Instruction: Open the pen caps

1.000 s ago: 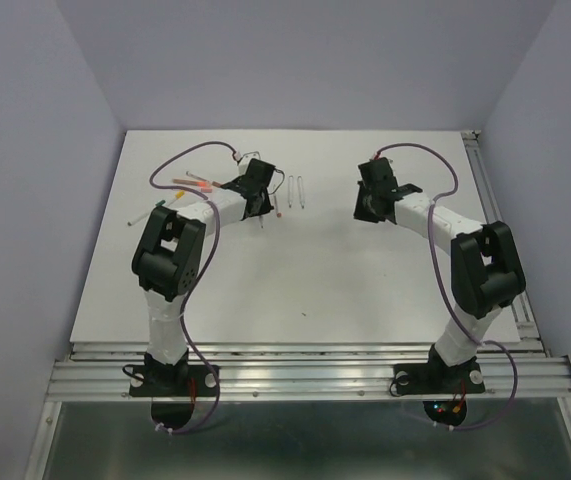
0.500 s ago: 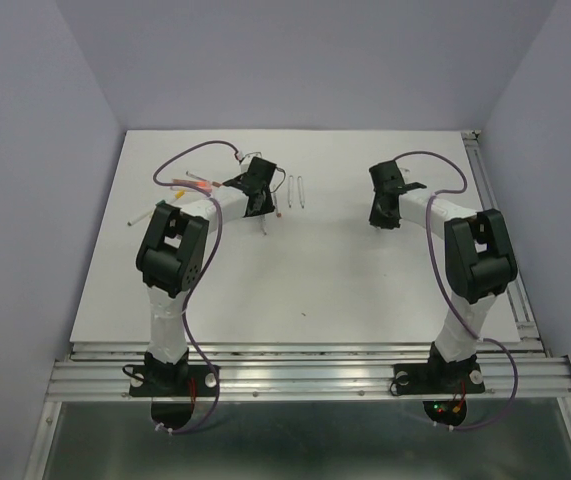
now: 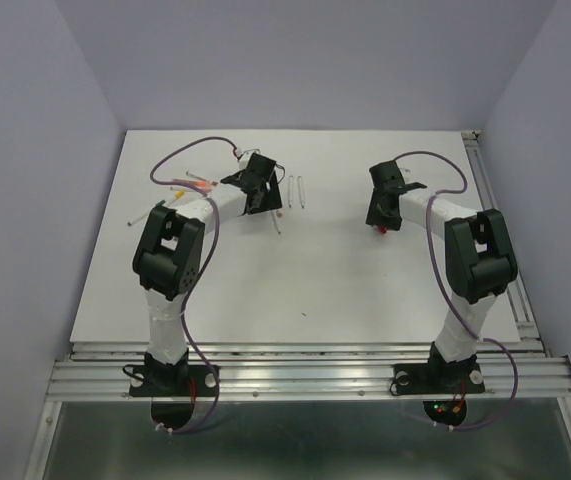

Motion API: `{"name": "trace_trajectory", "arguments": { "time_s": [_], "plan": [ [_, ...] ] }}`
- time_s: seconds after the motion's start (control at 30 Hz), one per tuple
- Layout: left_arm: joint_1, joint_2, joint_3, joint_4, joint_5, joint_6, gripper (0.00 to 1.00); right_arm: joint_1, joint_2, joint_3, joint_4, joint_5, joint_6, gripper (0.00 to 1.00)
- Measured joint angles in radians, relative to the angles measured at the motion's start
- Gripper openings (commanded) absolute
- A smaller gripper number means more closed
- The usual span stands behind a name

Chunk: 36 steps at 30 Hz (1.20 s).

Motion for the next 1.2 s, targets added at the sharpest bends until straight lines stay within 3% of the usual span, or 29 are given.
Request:
{"name": "trace_trajectory", "arguments": {
  "time_s": [0.13, 0.23, 0.3, 0.53, 0.83, 1.03, 1.2],
  "plan": [
    [0.007, -0.067, 0.0, -0.014, -0.032, 0.001, 0.99, 0.0, -0.013, -0.004, 0.0, -0.001, -0.003, 0.82],
    [0.015, -0.128, 0.0, -0.016, -0.055, 0.001, 0.99, -0.001, -0.046, -0.008, 0.001, -0.002, -0.004, 0.89],
    [0.026, -0.154, 0.0, -0.018, -0.069, 0.0, 0.99, -0.001, -0.074, -0.018, 0.009, -0.004, -0.008, 0.99],
    [0.168, -0.228, -0.046, -0.012, -0.083, 0.007, 0.99, -0.004, -0.266, -0.099, 0.064, -0.084, -0.027, 1.0],
    [0.421, -0.246, -0.174, 0.089, 0.09, 0.299, 0.99, -0.005, -0.356, -0.156, 0.137, -0.202, -0.069, 1.0],
    [0.473, -0.235, -0.174, 0.125, 0.143, 0.409, 0.99, -0.005, -0.356, -0.156, 0.138, -0.212, -0.081, 1.0],
    [0.499, -0.133, -0.096, 0.121, 0.216, 0.481, 0.95, -0.005, -0.352, -0.156, 0.137, -0.212, -0.085, 1.0]
  ]
}}
